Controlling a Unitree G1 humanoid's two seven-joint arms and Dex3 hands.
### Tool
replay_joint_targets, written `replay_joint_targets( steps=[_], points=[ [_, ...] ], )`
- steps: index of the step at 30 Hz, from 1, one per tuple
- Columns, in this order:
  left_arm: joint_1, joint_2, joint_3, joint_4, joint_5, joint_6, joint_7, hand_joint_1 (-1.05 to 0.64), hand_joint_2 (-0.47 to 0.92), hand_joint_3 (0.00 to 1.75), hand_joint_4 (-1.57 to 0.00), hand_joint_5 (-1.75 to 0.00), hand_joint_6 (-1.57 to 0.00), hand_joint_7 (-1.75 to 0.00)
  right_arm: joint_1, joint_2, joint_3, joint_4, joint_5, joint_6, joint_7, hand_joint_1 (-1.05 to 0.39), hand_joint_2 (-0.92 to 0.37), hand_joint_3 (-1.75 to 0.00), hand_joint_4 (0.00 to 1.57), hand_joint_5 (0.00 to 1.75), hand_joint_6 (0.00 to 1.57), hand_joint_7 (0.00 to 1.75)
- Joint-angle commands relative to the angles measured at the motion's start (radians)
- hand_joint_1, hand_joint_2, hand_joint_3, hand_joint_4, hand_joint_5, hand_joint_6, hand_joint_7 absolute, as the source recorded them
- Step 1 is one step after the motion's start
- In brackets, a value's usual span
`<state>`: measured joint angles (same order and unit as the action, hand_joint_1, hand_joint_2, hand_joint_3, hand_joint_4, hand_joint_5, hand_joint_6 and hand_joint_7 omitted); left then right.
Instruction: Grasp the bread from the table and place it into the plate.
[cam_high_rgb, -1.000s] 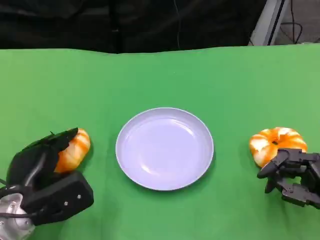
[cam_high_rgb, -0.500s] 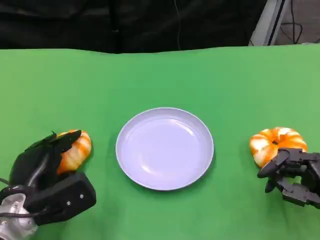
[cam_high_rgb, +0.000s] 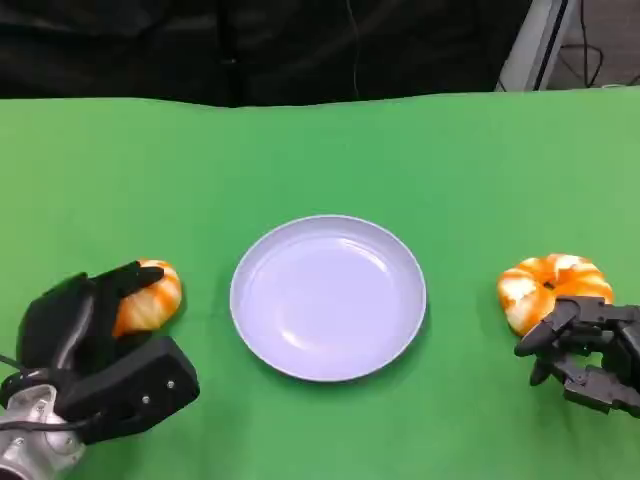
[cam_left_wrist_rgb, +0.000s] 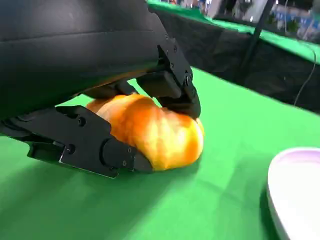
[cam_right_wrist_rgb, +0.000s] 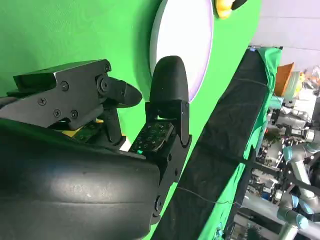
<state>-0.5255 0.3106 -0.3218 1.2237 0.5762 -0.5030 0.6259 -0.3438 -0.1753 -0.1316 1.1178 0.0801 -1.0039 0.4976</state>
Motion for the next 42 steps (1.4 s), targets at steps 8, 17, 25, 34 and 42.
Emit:
replay_joint_targets(
  steps=[8,17,25,34,42],
  points=[
    [0.000,-0.005,-0.006,0.026,0.002,0.018,0.051,0.00,0.92,0.35,-0.35,-1.68,-0.47,-1.46,0.013,-0.013,-0.001,-0.007,0.003,0.001,-0.004,0.04,-0.83,-0.62,0.89,1.36,0.97,0.90],
    [0.004,0.006,-0.025,0.011,0.037,-0.009,0.180,-0.02,0.92,0.39,-0.33,-1.73,-0.48,-1.39,0.011,-0.013,0.000,-0.001,0.001,-0.004,-0.004,0.04,-0.82,-0.64,0.88,1.36,0.97,0.89],
    [0.007,0.015,-0.035,-0.008,0.049,-0.030,0.222,-0.01,0.92,0.37,-0.30,-1.75,-0.42,-1.46,0.011,-0.012,0.000,0.000,0.004,0.001,-0.002,0.05,-0.81,-0.64,0.87,1.36,0.97,0.89],
    [0.030,0.022,-0.045,-0.083,0.065,-0.072,0.271,0.03,0.92,0.37,-0.34,-1.69,-0.46,-1.44,0.012,-0.013,0.001,0.001,0.002,0.001,0.000,0.05,-0.81,-0.65,0.87,1.36,0.97,0.89],
    [0.060,0.037,-0.045,-0.219,0.096,-0.110,0.282,0.03,0.92,0.33,-0.42,-1.58,-0.47,-1.40,0.009,-0.011,-0.001,0.007,0.006,0.003,0.006,0.05,-0.80,-0.65,0.87,1.36,0.97,0.89]
  ],
)
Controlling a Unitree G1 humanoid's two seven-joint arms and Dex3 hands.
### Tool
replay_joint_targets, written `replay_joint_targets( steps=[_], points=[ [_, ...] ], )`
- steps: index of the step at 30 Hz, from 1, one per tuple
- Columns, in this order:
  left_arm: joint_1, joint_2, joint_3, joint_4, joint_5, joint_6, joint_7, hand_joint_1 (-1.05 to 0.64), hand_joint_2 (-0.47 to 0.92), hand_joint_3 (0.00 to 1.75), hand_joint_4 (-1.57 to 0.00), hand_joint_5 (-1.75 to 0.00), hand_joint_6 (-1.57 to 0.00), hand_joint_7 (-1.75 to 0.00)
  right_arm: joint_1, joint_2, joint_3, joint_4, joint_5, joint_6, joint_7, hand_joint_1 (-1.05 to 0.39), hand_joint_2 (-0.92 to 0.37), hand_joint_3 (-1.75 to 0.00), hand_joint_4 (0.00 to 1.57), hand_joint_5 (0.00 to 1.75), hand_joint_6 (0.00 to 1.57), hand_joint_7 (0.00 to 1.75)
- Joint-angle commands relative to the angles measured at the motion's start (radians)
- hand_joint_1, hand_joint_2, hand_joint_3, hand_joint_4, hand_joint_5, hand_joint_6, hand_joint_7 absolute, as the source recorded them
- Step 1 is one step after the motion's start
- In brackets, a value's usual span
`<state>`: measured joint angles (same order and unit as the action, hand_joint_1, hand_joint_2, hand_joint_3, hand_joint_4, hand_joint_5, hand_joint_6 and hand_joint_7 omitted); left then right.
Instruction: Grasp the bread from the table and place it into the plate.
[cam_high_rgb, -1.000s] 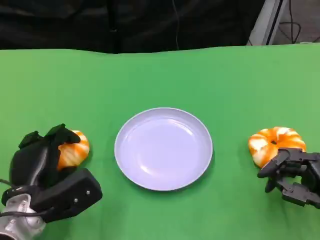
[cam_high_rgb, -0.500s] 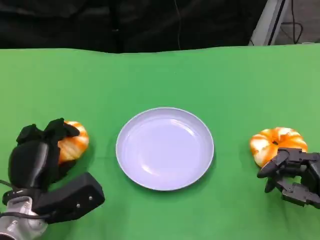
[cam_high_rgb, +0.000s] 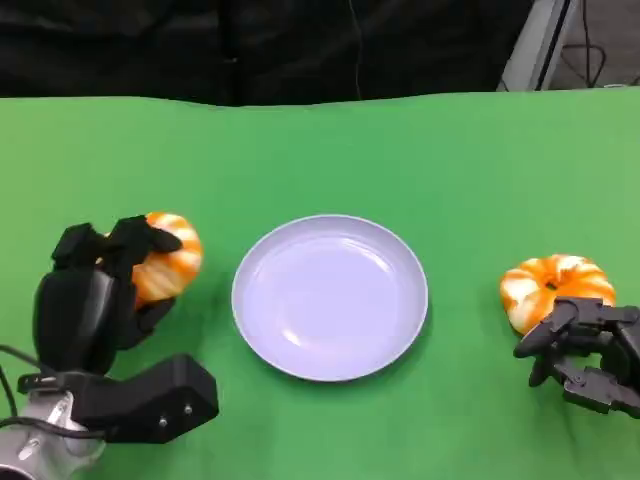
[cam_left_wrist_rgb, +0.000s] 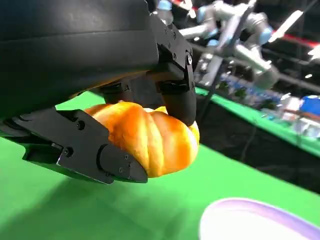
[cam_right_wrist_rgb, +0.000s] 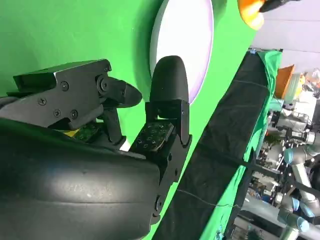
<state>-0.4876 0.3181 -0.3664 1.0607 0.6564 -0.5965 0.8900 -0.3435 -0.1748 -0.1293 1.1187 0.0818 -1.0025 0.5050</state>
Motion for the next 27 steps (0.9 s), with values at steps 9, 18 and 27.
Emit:
replay_joint_targets(
  steps=[9,18,27],
  points=[
    [0.055,0.035,0.000,-0.191,0.036,-0.014,-0.008,0.03,0.92,0.26,-0.48,-1.48,-0.50,-1.32,0.008,-0.011,-0.001,0.007,0.002,-0.001,-0.003,0.05,-0.81,-0.65,0.87,1.35,0.97,0.89],
    [0.069,0.008,-0.006,-0.272,0.066,0.003,-0.027,0.02,0.92,0.23,-0.50,-1.44,-0.57,-1.22,0.009,-0.010,0.000,0.006,0.000,0.004,-0.008,0.04,-0.83,-0.62,0.87,1.35,0.97,0.90],
    [0.055,-0.057,-0.036,-0.291,0.082,0.000,-0.053,-0.01,0.92,0.32,-0.48,-1.51,-0.57,-1.22,0.008,-0.008,0.003,0.008,-0.002,0.002,-0.010,0.04,-0.85,-0.58,0.87,1.35,0.96,0.90]
  ],
)
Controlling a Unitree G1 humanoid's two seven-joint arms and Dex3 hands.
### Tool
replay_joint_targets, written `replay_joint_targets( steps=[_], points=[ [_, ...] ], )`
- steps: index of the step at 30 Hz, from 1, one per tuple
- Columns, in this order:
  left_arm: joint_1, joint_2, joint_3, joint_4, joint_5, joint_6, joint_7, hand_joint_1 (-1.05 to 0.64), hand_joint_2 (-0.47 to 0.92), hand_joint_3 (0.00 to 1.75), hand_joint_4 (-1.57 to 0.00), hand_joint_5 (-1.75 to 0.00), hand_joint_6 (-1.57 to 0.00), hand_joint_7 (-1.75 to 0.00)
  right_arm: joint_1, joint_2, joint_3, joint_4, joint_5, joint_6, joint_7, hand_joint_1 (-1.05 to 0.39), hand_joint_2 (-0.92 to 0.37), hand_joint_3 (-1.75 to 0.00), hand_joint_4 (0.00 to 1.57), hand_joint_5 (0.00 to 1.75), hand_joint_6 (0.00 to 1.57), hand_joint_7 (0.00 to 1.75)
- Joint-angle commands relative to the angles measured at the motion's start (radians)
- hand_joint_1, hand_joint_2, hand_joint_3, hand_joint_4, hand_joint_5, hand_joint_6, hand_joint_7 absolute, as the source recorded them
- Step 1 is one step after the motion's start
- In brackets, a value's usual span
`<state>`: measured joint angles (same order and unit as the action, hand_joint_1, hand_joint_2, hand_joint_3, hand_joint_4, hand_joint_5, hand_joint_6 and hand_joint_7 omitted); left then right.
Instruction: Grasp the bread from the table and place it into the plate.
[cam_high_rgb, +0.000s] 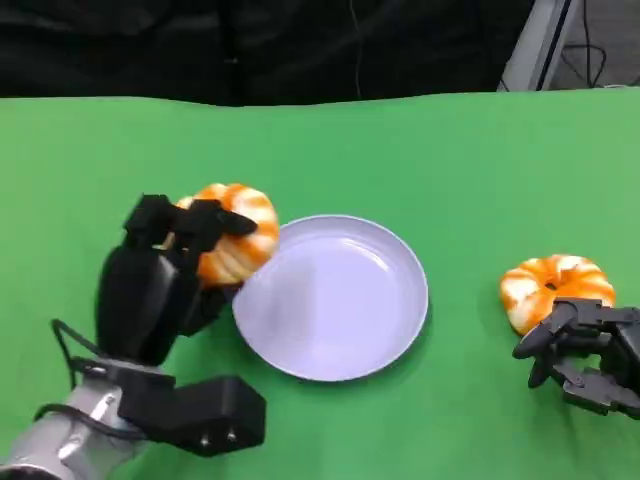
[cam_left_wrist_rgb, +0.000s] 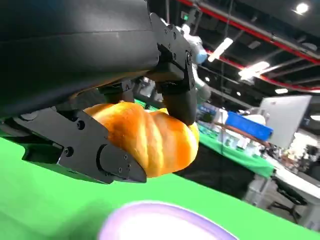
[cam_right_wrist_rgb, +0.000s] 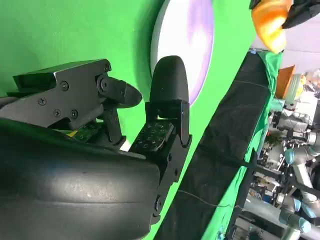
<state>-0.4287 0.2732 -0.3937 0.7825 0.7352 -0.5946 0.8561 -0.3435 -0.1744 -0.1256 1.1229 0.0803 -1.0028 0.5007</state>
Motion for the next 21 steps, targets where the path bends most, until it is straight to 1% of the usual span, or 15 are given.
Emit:
replay_joint_targets(
  steps=[1,3,7,11,18,21],
  points=[
    [-0.006,-0.023,-0.012,-0.009,0.000,-0.006,-0.026,0.00,0.92,0.31,-0.47,-1.52,-0.57,-1.23,0.008,-0.008,0.000,0.004,-0.002,0.001,-0.008,0.04,-0.85,-0.58,0.87,1.35,0.96,0.90],
    [-0.010,-0.045,-0.018,-0.005,-0.003,-0.004,-0.038,0.01,0.92,0.31,-0.47,-1.53,-0.56,-1.26,0.009,-0.008,0.002,0.003,-0.007,-0.004,-0.016,0.05,-0.85,-0.57,0.87,1.35,0.97,0.90],
    [-0.016,-0.069,-0.026,0.000,0.003,0.002,-0.055,0.01,0.92,0.31,-0.48,-1.52,-0.55,-1.25,0.011,-0.005,0.002,0.001,-0.006,-0.004,-0.016,0.05,-0.85,-0.58,0.87,1.35,0.97,0.90],
    [-0.023,-0.090,-0.038,0.007,0.001,0.006,-0.081,0.00,0.92,0.32,-0.44,-1.60,-0.53,-1.26,0.012,-0.002,0.001,0.001,-0.004,-0.003,-0.013,0.05,-0.85,-0.58,0.87,1.35,0.96,0.90],
    [-0.058,-0.142,-0.055,0.070,-0.005,-0.004,-0.102,-0.02,0.92,0.35,-0.42,-1.62,-0.53,-1.28,0.013,-0.004,0.002,-0.001,-0.012,-0.009,-0.025,0.04,-0.85,-0.58,0.87,1.35,0.96,0.91],
    [-0.072,-0.161,-0.065,0.093,0.002,-0.005,-0.096,-0.01,0.92,0.32,-0.39,-1.68,-0.53,-1.28,0.014,-0.005,0.003,-0.002,-0.016,-0.010,-0.030,0.04,-0.84,-0.59,0.88,1.35,0.96,0.91]
  ],
)
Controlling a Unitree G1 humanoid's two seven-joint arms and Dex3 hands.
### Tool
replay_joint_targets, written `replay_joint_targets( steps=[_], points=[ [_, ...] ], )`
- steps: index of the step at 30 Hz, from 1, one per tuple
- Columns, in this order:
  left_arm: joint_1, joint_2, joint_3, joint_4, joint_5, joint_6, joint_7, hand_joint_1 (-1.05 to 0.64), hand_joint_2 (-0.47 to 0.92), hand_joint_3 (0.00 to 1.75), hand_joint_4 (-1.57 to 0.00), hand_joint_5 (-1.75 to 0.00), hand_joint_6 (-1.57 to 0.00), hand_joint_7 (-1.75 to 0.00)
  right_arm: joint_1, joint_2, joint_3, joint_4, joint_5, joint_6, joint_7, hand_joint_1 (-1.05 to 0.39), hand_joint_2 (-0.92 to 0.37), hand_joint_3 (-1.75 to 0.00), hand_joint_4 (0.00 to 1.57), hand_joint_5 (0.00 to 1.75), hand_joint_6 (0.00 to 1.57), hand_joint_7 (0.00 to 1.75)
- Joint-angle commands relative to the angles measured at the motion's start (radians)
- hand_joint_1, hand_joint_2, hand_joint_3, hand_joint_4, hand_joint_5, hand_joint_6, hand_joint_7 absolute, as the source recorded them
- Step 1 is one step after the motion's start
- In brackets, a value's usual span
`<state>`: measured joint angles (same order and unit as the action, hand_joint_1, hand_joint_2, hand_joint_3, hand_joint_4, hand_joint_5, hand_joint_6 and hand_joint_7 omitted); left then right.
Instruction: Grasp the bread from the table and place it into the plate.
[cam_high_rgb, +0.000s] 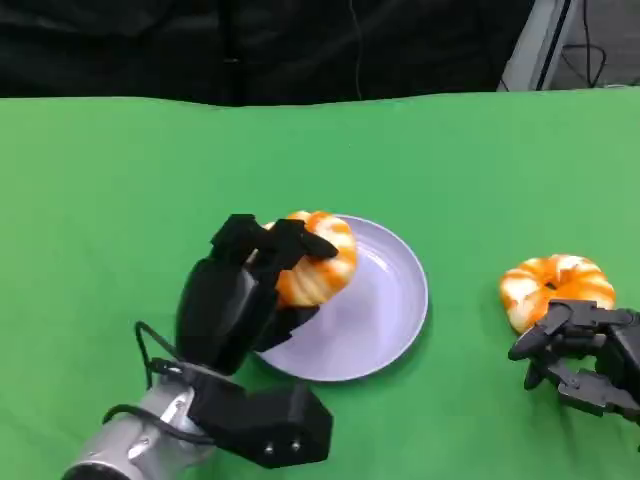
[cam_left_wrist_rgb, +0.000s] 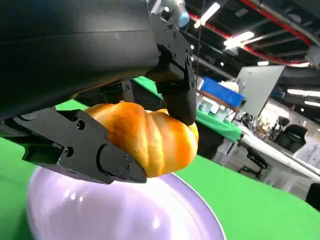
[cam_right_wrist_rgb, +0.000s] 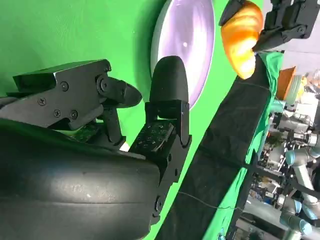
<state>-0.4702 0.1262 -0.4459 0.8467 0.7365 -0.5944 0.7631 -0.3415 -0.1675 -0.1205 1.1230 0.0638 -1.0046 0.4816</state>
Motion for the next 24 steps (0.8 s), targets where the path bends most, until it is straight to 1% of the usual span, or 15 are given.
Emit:
replay_joint_targets(
  steps=[1,7,11,14,24],
  points=[
    [-0.036,-0.020,-0.019,0.039,0.005,-0.004,0.002,-0.02,0.92,0.30,-0.39,-1.69,-0.53,-1.29,0.012,-0.012,-0.002,-0.003,-0.001,-0.013,-0.013,0.04,-0.84,-0.59,0.88,1.35,0.96,0.90],
    [-0.060,-0.032,-0.040,0.085,0.025,-0.007,0.040,-0.02,0.92,0.33,-0.38,-1.70,-0.53,-1.32,0.012,-0.007,-0.006,-0.003,0.010,-0.010,0.000,0.05,-0.83,-0.62,0.88,1.34,0.97,0.90],
    [-0.066,-0.037,-0.034,0.108,-0.006,-0.019,-0.019,-0.02,0.92,0.34,-0.39,-1.65,-0.52,-1.30,0.013,-0.010,-0.003,-0.003,-0.003,-0.020,-0.016,0.05,-0.82,-0.63,0.89,1.34,0.97,0.90],
    [-0.073,-0.043,-0.036,0.133,-0.011,-0.026,-0.023,-0.01,0.92,0.34,-0.43,-1.60,-0.53,-1.29,0.012,-0.012,-0.001,-0.003,-0.011,-0.020,-0.025,0.04,-0.82,-0.63,0.89,1.34,0.97,0.90],
    [-0.095,-0.057,-0.034,0.210,-0.018,-0.046,-0.023,-0.03,0.92,0.37,-0.47,-1.56,-0.55,-1.26,0.010,-0.008,-0.005,-0.003,0.002,-0.012,-0.010,0.04,-0.81,-0.64,0.89,1.34,0.96,0.91]
  ],
)
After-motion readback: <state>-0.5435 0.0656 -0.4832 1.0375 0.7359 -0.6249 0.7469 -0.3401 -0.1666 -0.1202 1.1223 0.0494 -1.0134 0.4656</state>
